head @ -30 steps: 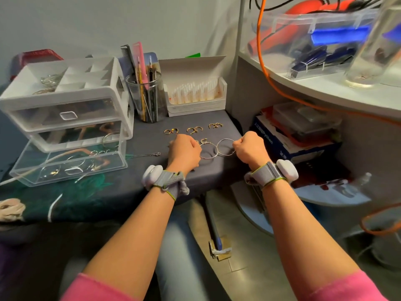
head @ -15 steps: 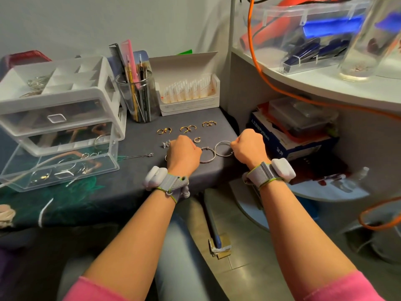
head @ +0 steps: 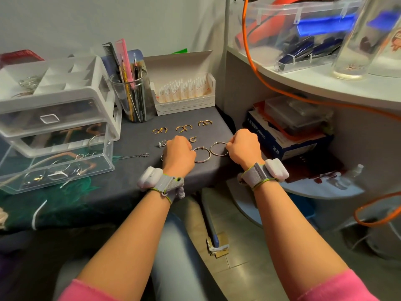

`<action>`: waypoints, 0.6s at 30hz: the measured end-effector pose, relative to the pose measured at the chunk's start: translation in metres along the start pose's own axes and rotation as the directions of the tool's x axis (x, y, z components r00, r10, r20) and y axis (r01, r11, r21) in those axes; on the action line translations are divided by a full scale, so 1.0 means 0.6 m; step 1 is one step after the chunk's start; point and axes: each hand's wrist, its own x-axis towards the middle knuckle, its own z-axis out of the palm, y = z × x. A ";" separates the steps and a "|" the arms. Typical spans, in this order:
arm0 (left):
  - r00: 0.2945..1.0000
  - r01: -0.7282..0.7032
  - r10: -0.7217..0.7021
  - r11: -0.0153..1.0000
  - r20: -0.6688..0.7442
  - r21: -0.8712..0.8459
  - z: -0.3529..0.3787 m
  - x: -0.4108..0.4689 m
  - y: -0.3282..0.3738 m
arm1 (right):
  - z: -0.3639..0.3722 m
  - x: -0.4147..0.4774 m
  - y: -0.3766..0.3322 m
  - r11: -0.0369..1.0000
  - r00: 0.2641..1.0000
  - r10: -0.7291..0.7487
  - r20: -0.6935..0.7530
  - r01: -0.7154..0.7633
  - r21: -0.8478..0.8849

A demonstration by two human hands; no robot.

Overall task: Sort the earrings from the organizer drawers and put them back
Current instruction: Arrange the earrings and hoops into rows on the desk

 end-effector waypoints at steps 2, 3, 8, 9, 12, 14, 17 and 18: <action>1.000 0.008 -0.008 1.000 0.001 -0.030 -0.004 -0.003 0.001 | 0.000 -0.001 0.001 1.000 1.000 0.011 -0.008 -0.011 0.020; 1.000 0.013 -0.013 0.999 0.000 -0.048 -0.006 -0.005 0.002 | 0.000 -0.001 0.002 0.999 1.000 0.018 -0.012 -0.018 0.032; 0.999 0.041 -0.041 0.993 0.001 -0.112 -0.021 -0.014 0.008 | 0.001 0.001 0.003 0.997 0.999 0.033 -0.029 -0.031 0.066; 0.999 0.041 -0.041 0.992 -0.003 -0.118 -0.023 -0.015 0.008 | 0.001 0.001 0.002 0.997 0.999 0.037 -0.023 -0.035 0.067; 1.000 0.025 -0.027 0.994 -0.010 -0.110 -0.022 -0.014 0.003 | 0.001 0.002 0.001 0.998 0.999 0.036 -0.009 -0.036 0.055; 1.000 0.014 -0.016 0.995 -0.015 -0.094 -0.020 -0.014 0.001 | 0.002 0.002 0.001 0.998 1.000 0.029 -0.012 -0.028 0.050; 0.999 0.021 -0.023 0.996 -0.023 -0.089 -0.023 -0.012 -0.001 | 0.002 0.006 0.002 0.998 0.999 0.024 -0.025 -0.022 0.058; 0.999 0.021 -0.024 0.996 -0.035 -0.088 -0.027 -0.011 -0.002 | -0.001 0.006 0.003 0.998 0.999 0.021 -0.025 -0.020 0.060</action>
